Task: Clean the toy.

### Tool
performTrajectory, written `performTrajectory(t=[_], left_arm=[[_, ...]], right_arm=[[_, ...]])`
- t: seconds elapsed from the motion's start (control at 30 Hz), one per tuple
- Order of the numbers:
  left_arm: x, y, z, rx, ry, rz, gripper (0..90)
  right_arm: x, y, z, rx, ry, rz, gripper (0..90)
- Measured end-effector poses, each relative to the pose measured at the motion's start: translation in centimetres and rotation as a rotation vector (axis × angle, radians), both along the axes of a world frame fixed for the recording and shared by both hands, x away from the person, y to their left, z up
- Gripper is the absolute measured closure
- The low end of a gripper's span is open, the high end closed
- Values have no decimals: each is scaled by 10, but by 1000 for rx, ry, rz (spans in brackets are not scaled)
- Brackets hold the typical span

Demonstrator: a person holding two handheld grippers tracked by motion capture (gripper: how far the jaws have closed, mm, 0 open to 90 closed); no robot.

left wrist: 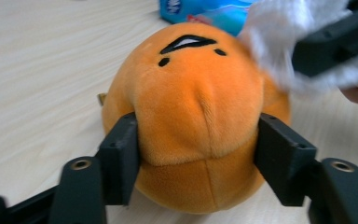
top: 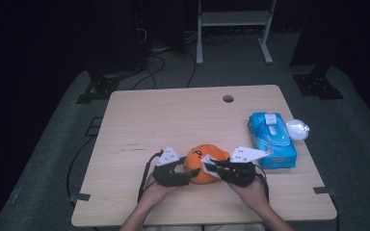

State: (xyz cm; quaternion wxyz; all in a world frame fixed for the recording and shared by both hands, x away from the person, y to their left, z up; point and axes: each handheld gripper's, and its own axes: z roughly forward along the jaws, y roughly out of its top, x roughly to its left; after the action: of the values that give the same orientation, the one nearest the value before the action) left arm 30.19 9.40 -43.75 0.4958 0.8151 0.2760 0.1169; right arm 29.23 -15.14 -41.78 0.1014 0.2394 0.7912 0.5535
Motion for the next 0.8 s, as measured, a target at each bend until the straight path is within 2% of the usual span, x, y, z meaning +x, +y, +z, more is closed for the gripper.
performTrajectory(t=[0.07,0.1,0.17,0.23,0.33,0.4,0.47,0.5,0.57,0.63,0.73,0.8], left_arm=[[-4,-5,1,32,-31,-10,401],[-4,-4,1,32,-32,-12,403],[-3,-2,1,26,-23,-15,402],[0,1,-1,-3,-9,8,361],[4,1,-3,-53,37,57,179],[4,0,-4,-53,44,45,207],[1,-3,-2,-34,6,38,298],[-1,-5,-1,-19,-15,29,333],[-5,-10,0,5,-53,13,367],[-10,-15,1,43,-89,-5,384],[-12,-16,1,64,-115,-19,397],[-12,-14,-1,61,-107,-20,394]], right_arm=[[-4,9,3,-24,-27,15,810],[-3,10,4,-30,-41,12,811],[0,3,4,-26,-38,-16,811],[4,-6,3,-27,-40,-65,811],[12,-18,-2,-27,-16,-114,811],[12,-20,-4,-20,-5,-119,811],[7,-15,-2,-20,-17,-99,811],[3,-8,0,-14,-26,-69,811],[-4,4,3,-14,-41,-20,810],[-9,15,7,-37,-72,9,811],[-6,13,10,-52,-87,-20,811],[-1,2,11,-49,-89,-68,811]])
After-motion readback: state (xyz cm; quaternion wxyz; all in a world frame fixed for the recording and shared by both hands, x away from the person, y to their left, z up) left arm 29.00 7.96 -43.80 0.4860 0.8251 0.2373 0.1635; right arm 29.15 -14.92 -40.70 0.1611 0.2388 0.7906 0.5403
